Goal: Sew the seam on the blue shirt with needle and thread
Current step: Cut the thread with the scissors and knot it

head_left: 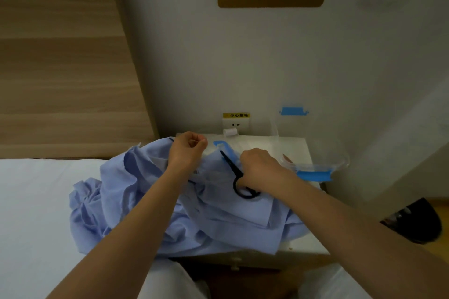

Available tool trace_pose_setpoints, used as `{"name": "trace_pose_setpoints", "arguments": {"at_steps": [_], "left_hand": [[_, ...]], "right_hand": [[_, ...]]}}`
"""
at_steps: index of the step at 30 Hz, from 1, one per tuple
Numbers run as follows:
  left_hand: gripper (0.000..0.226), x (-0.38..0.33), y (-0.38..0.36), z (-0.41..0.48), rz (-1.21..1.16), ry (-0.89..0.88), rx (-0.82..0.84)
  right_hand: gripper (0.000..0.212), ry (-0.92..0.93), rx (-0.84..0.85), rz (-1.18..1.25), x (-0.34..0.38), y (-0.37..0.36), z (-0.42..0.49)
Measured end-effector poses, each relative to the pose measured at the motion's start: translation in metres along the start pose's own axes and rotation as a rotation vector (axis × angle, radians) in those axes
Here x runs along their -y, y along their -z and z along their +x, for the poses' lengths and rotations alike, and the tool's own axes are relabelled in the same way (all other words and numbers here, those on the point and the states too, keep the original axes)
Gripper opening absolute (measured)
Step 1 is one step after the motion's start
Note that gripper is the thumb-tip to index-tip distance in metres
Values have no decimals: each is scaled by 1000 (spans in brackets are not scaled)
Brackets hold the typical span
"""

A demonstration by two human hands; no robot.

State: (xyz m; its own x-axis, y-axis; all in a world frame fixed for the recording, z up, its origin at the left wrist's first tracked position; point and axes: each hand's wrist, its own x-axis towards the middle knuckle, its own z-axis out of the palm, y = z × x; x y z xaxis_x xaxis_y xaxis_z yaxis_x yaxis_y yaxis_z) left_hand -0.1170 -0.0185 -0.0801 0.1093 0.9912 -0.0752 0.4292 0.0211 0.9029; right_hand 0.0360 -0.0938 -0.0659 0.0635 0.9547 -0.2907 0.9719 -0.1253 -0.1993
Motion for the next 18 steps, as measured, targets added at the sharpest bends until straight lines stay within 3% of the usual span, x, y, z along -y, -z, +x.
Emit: {"name": "trace_pose_setpoints", "arguments": {"at_steps": [5,8,11,18], "left_hand": [[19,4,-6,17,-32,-4,20],[16,9,-10,25,-32,6,43],[18,11,-12,29,-17,9,74],[20,19,-16,40,-54,25,82]], "right_hand": [[23,10,23,-63,4,14,14],[32,-40,-43,33,2,19,29],[15,-34,-129,164,2,18,49],[57,60,-56,169,-2,4,89]]}}
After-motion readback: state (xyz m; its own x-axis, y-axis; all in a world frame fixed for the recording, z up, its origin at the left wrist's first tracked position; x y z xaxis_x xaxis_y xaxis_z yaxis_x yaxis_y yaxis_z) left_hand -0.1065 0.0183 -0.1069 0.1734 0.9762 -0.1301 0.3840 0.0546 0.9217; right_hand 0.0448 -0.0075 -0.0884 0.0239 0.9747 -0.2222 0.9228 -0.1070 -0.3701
